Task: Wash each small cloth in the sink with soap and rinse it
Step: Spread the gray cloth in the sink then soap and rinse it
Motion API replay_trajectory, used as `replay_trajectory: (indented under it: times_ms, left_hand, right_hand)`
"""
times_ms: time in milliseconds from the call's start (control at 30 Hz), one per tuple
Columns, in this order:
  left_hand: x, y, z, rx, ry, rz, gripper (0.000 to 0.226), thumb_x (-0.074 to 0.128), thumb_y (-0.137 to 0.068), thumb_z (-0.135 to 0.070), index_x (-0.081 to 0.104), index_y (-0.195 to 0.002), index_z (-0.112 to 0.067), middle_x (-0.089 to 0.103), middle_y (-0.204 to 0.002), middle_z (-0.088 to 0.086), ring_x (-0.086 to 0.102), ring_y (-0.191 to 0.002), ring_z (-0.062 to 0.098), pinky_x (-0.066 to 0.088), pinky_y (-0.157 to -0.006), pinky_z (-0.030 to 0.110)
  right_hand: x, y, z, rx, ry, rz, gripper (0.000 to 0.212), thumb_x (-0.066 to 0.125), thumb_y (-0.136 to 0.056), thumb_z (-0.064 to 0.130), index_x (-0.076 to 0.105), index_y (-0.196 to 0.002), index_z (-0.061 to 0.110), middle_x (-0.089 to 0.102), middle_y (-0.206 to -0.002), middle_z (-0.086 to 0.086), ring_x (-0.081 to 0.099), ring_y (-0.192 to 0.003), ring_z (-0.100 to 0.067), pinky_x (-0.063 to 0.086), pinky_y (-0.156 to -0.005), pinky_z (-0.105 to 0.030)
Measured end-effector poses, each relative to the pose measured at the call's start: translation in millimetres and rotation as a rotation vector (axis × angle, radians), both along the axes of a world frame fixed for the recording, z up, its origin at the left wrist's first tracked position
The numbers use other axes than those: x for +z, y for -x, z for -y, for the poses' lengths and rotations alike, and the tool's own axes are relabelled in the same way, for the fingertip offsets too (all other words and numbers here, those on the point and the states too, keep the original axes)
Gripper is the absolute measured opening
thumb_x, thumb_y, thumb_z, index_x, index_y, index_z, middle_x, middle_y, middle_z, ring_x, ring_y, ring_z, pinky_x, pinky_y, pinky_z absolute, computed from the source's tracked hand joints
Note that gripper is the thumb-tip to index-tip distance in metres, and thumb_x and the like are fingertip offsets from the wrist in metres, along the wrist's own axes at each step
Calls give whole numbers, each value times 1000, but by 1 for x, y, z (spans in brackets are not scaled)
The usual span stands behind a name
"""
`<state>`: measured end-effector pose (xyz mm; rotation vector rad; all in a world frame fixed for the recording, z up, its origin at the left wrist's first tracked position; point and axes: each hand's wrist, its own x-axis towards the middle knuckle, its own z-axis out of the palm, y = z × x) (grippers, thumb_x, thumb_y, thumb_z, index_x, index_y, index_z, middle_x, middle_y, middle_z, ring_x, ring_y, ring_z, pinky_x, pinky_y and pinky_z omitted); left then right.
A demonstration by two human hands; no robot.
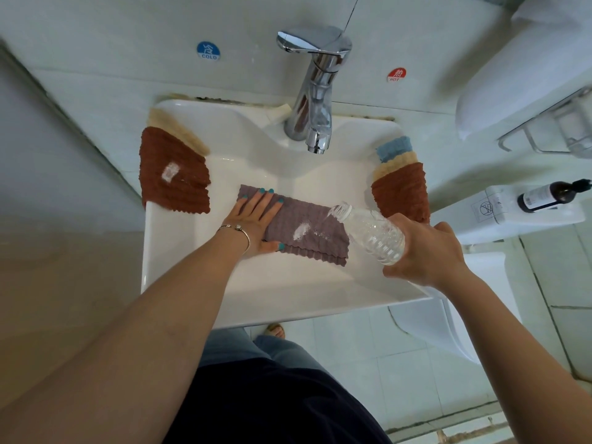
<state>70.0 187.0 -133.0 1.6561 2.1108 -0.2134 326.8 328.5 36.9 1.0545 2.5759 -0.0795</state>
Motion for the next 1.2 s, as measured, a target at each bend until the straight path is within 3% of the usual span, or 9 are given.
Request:
replay_trajectory:
  times_ms: [333, 433, 533, 600, 700, 767, 867, 1100, 1200]
  left_hand:
    - [1, 0, 0, 3, 1, 7, 95, 32, -89, -73, -22, -150, -25, -27, -158, 1, -27, -145, 19, -16, -116, 39]
    - [2, 0, 0, 3, 2, 4, 95, 32, -89, -73, -23, -150, -26, -27, -158, 1, -27, -145, 19, -16, -115, 39]
    - [1, 0, 0, 0, 2, -8, 94, 31, -89, -73, -23, -150, -25, -27, -158, 1, -27, -145, 19, -18, -114, 38]
    - [1, 0, 0, 0, 2, -7, 94, 32, -89, -73, -22, -150, -25, -27, -158, 1, -27, -145, 19, -20, -113, 37]
    - [1, 0, -1, 3, 7, -7, 96, 33, -89, -74, -23, -150, -25, -28, -158, 0, -28, -144, 19, -20, -113, 37]
    - [1, 0, -1, 4, 7, -13, 96, 32, -88, -74, -24, -149, -25, -29, -158, 0, -28, -144, 18, -21, -112, 37]
    - [-1, 1, -1, 1, 11, -13, 96, 31, -88, -74, -25, -149, -25, -30, -157, 0, -29, -144, 18, -20, -113, 37]
    - [-2, 2, -2, -10, 28, -7, 95, 31, -89, -73, -26, -148, -25, -33, -156, 0, -31, -143, 18, -21, -111, 36]
    - [-3, 3, -3, -15, 35, -3, 95, 31, -89, -73, -26, -149, -25, -32, -156, 0, -30, -143, 19, -19, -113, 37]
  right_hand:
    - [-1, 12, -2, -100, 105, -188, 67, 80, -60, 42, 42, -115, 33, 56, -85, 16, 50, -80, -19, 29, -85, -32]
    - [-4, 16, -4, -134, 213, -362, 69, 85, -58, 36, 44, -114, 32, 55, -88, 19, 56, -85, -20, 41, -88, -37]
    - [-4, 21, -9, -220, 298, -529, 85, 90, -58, 32, 44, -130, 27, 58, -105, 13, 57, -100, -18, 49, -90, -39]
    - [-8, 26, -16, -305, 324, -605, 97, 89, -53, 44, 43, -137, 25, 59, -118, 9, 57, -110, -18, 48, -95, -38]
    - [-15, 42, -30, -456, 312, -690, 104, 84, -40, 70, 51, -129, 27, 61, -120, 4, 59, -112, -21, 53, -93, -46]
    - [-18, 59, -38, -525, 298, -758, 93, 88, -48, 60, 53, -126, 22, 60, -117, 4, 59, -110, -18, 52, -91, -37]
    - [-26, 86, -49, -581, 270, -854, 86, 90, -64, 37, 45, -133, 13, 50, -119, 6, 47, -111, -9, 38, -89, -19]
    - [-72, 105, -61, -777, 312, -945, 90, 92, -62, 32, 45, -136, 11, 55, -128, -1, 50, -121, -16, 41, -104, -28]
    - [-82, 97, -55, -739, 310, -952, 87, 91, -64, 29, 45, -135, 13, 53, -120, 5, 48, -113, -9, 39, -97, -21]
